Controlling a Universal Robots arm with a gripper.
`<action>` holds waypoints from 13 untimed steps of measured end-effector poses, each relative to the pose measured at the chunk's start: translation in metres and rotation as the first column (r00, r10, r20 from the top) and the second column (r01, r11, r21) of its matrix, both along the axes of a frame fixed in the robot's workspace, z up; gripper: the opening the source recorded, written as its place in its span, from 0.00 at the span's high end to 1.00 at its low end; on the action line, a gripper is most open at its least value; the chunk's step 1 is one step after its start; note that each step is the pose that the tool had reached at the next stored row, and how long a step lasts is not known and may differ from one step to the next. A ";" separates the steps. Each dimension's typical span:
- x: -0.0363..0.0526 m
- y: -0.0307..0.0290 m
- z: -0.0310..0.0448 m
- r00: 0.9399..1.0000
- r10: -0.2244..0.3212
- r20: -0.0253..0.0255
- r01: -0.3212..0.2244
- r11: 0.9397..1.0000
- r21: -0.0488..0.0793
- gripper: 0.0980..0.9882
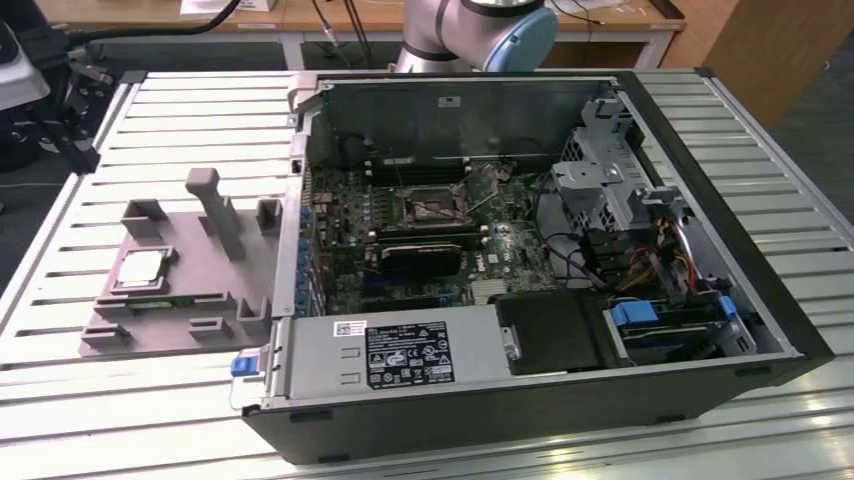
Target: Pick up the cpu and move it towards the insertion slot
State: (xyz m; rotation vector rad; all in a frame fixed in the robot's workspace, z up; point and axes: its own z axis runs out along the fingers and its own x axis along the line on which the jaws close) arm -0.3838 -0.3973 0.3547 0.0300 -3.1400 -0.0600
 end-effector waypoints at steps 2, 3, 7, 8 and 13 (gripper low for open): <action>-0.0001 0.0000 -0.0036 1.000 0.000 0.000 0.000 1.000 0.000 1.00; -0.0002 0.0000 -0.0054 1.000 0.000 0.000 0.000 1.000 0.000 1.00; -0.0003 -0.0001 -0.0126 1.000 0.000 0.000 0.000 1.000 0.000 1.00; -0.0004 -0.0001 -0.0145 1.000 0.000 0.000 0.000 1.000 0.000 1.00; -0.0015 -0.0002 -0.0236 1.000 0.000 0.001 0.000 1.000 0.000 1.00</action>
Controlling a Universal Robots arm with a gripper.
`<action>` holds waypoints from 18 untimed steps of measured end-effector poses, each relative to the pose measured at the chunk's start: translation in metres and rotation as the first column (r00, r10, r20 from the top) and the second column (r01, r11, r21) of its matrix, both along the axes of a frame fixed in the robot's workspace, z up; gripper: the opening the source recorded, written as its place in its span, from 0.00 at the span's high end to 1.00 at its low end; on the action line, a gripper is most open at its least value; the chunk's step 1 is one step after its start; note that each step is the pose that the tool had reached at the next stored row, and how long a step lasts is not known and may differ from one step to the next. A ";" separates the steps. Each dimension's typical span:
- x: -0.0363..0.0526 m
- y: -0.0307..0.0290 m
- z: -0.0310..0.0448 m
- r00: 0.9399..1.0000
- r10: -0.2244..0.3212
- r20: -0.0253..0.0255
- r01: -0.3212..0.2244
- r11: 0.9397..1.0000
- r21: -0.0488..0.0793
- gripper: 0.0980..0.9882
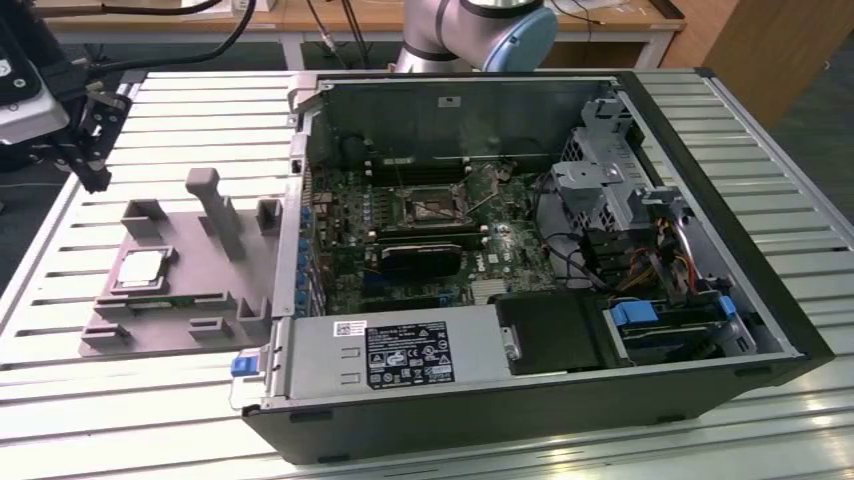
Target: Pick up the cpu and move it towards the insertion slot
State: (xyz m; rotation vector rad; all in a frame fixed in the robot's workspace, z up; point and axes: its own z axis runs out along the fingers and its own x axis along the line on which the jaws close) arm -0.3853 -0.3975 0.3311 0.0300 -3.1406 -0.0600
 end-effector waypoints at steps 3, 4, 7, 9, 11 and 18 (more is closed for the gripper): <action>-0.0015 0.0000 -0.0055 1.000 0.000 0.000 0.000 1.000 0.000 1.00; -0.0021 0.0000 -0.0073 1.000 0.000 0.000 0.000 1.000 0.000 1.00; -0.0041 0.0000 -0.0127 1.000 0.000 0.001 0.000 1.000 0.000 1.00; -0.0059 0.0000 -0.0165 1.000 0.000 0.002 0.000 1.000 0.000 1.00; -0.0078 0.0000 -0.0201 1.000 0.000 0.004 0.000 1.000 0.000 1.00; -0.0148 0.0000 -0.0313 1.000 0.000 0.016 0.000 1.000 0.000 1.00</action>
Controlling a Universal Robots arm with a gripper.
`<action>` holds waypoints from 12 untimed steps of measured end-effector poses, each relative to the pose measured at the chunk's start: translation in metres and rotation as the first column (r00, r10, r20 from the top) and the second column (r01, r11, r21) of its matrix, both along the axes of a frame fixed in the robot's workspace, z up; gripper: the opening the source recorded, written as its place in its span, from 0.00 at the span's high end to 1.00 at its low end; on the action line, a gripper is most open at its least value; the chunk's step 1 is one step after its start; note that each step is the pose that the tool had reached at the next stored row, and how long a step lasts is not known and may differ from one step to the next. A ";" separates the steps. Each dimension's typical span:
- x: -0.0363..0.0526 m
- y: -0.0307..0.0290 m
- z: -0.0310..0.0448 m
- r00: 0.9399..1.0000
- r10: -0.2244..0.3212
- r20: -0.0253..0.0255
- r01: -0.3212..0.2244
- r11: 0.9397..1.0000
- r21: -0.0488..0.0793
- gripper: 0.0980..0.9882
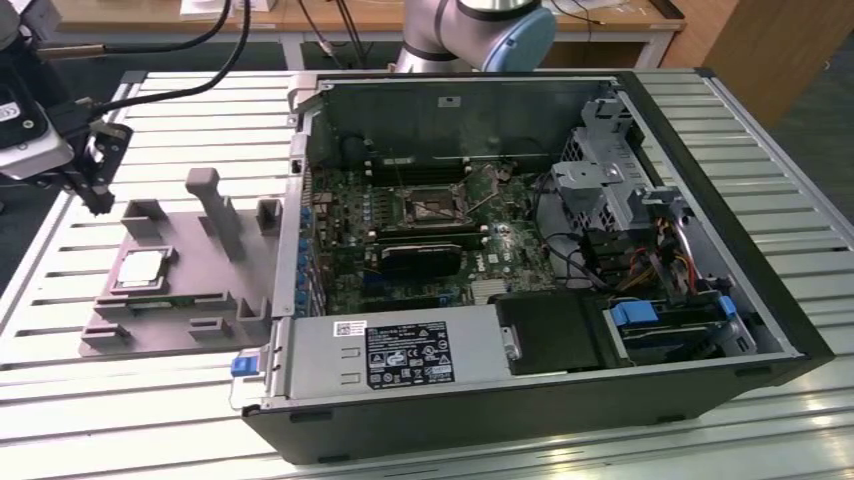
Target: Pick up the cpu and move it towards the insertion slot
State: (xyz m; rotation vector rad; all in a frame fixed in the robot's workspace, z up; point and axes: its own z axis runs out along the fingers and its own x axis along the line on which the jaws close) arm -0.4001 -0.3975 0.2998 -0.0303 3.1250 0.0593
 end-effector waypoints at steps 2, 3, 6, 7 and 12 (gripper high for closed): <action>-0.0024 0.0000 -0.0034 1.000 0.000 0.003 0.000 1.000 0.000 1.00; -0.0037 0.0000 -0.0050 1.000 0.000 0.004 0.000 1.000 0.000 1.00; -0.0067 0.0000 -0.0102 1.000 0.000 0.008 0.000 1.000 0.000 1.00; -0.0071 0.0000 -0.0121 1.000 0.000 0.009 0.000 1.000 0.000 1.00; -0.0081 -0.0001 -0.0210 1.000 0.000 0.011 0.000 1.000 0.000 1.00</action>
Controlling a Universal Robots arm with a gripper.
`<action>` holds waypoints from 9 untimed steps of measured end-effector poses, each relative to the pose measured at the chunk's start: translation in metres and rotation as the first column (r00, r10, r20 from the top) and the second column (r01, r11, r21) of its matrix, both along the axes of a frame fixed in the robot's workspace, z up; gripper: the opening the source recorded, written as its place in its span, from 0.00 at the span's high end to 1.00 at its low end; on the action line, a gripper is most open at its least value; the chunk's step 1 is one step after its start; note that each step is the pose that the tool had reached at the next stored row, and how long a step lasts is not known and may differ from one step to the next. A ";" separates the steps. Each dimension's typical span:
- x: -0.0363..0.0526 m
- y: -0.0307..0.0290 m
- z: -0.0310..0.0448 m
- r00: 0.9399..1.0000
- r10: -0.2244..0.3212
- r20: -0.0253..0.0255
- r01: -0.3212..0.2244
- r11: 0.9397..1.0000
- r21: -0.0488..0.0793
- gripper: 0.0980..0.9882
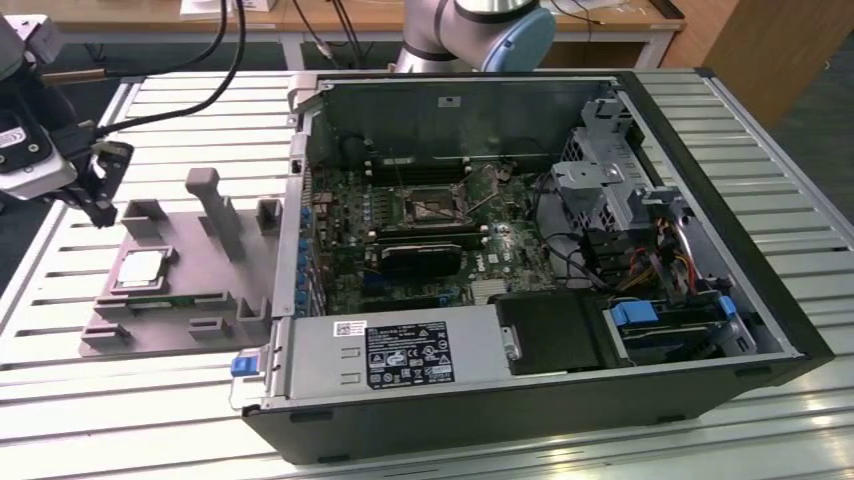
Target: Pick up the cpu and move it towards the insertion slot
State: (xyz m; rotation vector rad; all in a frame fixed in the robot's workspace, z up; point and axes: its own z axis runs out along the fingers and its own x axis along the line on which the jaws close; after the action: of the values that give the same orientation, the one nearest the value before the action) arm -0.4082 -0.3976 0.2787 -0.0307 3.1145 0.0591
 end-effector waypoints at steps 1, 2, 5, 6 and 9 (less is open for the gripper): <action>0.0000 0.0000 -0.0018 1.000 0.000 0.000 0.000 1.000 0.000 1.00; 0.0000 0.0000 -0.0036 1.000 0.000 0.000 0.000 1.000 0.000 1.00; 0.0000 0.0000 -0.0092 1.000 0.000 0.000 0.000 1.000 0.000 1.00; -0.0001 0.0000 -0.0110 1.000 0.000 0.000 0.000 1.000 0.001 1.00; 0.0000 0.0000 -0.0164 1.000 0.000 0.000 0.000 1.000 0.001 1.00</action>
State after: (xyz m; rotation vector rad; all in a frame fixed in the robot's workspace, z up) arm -0.4082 -0.3976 0.2624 -0.0304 3.1140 0.0602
